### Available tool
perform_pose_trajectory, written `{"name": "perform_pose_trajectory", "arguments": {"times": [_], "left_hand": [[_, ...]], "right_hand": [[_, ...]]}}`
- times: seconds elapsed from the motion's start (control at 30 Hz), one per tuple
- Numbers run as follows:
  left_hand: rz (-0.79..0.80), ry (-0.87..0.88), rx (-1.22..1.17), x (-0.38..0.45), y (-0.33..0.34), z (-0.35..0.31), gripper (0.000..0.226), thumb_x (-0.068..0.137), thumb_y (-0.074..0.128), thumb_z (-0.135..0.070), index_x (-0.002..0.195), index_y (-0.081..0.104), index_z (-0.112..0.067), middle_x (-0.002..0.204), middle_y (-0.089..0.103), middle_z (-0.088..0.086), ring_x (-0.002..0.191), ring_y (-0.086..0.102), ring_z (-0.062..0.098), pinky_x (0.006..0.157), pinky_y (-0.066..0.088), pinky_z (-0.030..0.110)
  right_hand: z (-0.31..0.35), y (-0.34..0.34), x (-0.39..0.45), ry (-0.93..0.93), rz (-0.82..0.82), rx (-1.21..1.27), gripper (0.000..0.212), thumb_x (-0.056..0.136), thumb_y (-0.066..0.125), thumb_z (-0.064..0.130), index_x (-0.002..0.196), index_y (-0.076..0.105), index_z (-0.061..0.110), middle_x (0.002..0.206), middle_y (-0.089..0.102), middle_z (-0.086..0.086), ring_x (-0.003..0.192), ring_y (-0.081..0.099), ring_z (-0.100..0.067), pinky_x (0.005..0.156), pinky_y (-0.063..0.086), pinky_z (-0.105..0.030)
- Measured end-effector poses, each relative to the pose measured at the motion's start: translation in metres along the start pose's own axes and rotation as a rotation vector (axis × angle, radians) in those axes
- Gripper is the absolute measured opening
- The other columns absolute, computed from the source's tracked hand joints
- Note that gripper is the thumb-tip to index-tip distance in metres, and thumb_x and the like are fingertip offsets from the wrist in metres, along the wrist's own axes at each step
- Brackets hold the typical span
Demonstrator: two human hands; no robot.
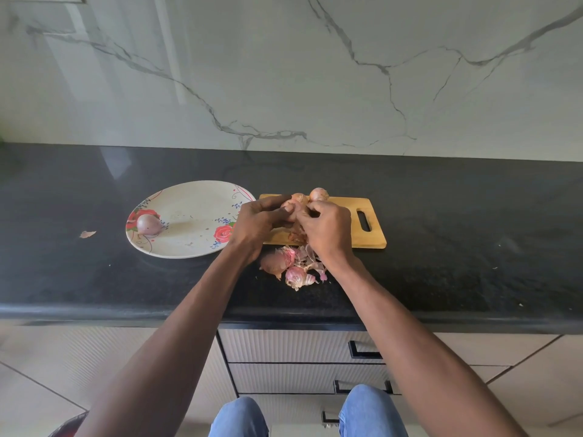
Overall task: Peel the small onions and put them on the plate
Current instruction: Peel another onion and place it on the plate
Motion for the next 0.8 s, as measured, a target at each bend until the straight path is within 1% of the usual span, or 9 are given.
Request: {"name": "perform_pose_trajectory", "arguments": {"times": [0.1,0.2,0.33,0.47,0.53,0.6,0.63,0.73,0.8], "left_hand": [[0.003,-0.072,-0.143,0.0,0.002,0.003,0.02,0.092,0.065,0.0,0.112,0.07,0.0,0.105,0.074,0.021,0.085,0.074,0.026,0.076,0.063,0.033],[0.004,-0.114,-0.235,0.001,0.003,0.003,0.023,0.094,0.061,0.002,0.117,0.062,0.005,0.105,0.072,0.02,0.087,0.075,0.027,0.077,0.063,0.032],[-0.002,-0.169,-0.29,-0.002,0.003,0.004,0.025,0.096,0.059,0.001,0.121,0.059,0.007,0.118,0.066,0.025,0.092,0.074,0.028,0.078,0.063,0.031],[0.019,-0.171,-0.288,-0.004,0.005,0.002,0.029,0.093,0.063,-0.002,0.12,0.06,0.008,0.114,0.069,0.022,0.092,0.074,0.027,0.076,0.063,0.031],[-0.002,-0.188,-0.291,-0.003,0.004,0.004,0.03,0.092,0.065,-0.003,0.119,0.061,0.007,0.12,0.066,0.025,0.095,0.073,0.031,0.083,0.062,0.038],[-0.03,-0.208,-0.31,-0.003,0.001,0.006,0.028,0.094,0.063,-0.005,0.12,0.06,0.006,0.122,0.064,0.027,0.095,0.071,0.033,0.087,0.06,0.042],[-0.041,-0.208,-0.319,-0.003,0.0,0.006,0.026,0.096,0.061,-0.006,0.119,0.059,0.005,0.119,0.064,0.026,0.091,0.072,0.032,0.085,0.061,0.039],[-0.046,-0.197,-0.367,-0.004,-0.001,0.003,0.018,0.1,0.056,-0.009,0.115,0.059,-0.001,0.109,0.067,0.023,0.082,0.074,0.026,0.073,0.063,0.03],[-0.046,-0.189,-0.382,-0.006,-0.002,0.001,0.015,0.1,0.054,-0.009,0.113,0.06,-0.002,0.104,0.069,0.022,0.081,0.074,0.025,0.073,0.062,0.029]], "right_hand": [[-0.008,-0.001,0.002,0.159,0.032,0.164,0.028,0.087,0.079,0.027,0.068,0.074,0.007,0.058,0.065,0.005,0.052,0.057,-0.01,0.048,0.044,-0.024],[-0.022,0.002,0.002,0.343,0.092,0.306,0.021,0.088,0.075,0.02,0.073,0.076,0.006,0.063,0.068,0.006,0.058,0.058,-0.002,0.057,0.049,-0.025],[-0.035,0.005,0.0,0.476,0.114,0.403,0.024,0.089,0.072,0.015,0.069,0.073,0.004,0.059,0.065,0.005,0.06,0.058,-0.007,0.061,0.049,-0.028],[-0.027,0.007,0.0,0.432,0.143,0.412,0.019,0.089,0.073,0.016,0.072,0.075,0.007,0.065,0.068,0.001,0.066,0.064,-0.011,0.065,0.056,-0.03],[-0.027,0.006,0.001,0.423,0.134,0.381,0.019,0.09,0.073,0.016,0.074,0.076,0.006,0.068,0.071,-0.003,0.067,0.064,-0.011,0.063,0.055,-0.03],[-0.028,0.004,0.001,0.416,0.113,0.337,0.022,0.089,0.073,0.017,0.074,0.075,0.001,0.07,0.072,-0.01,0.065,0.062,-0.015,0.062,0.054,-0.037],[-0.028,0.003,0.001,0.416,0.107,0.316,0.025,0.089,0.073,0.018,0.072,0.074,0.0,0.069,0.071,-0.012,0.063,0.061,-0.017,0.061,0.053,-0.039],[-0.03,0.003,0.001,0.392,0.118,0.237,0.029,0.086,0.077,0.018,0.061,0.068,0.008,0.057,0.064,0.002,0.053,0.056,-0.009,0.053,0.047,-0.034],[-0.028,0.006,0.002,0.343,0.154,0.172,0.014,0.085,0.078,0.016,0.073,0.075,0.011,0.069,0.07,0.007,0.066,0.063,-0.003,0.064,0.054,-0.031]]}}
Point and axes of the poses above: each hand's wrist, its own x-axis towards the middle knuckle, its own y-axis out of the palm, z = x × y, the point moved 9 cm from there along x, towards the middle knuckle
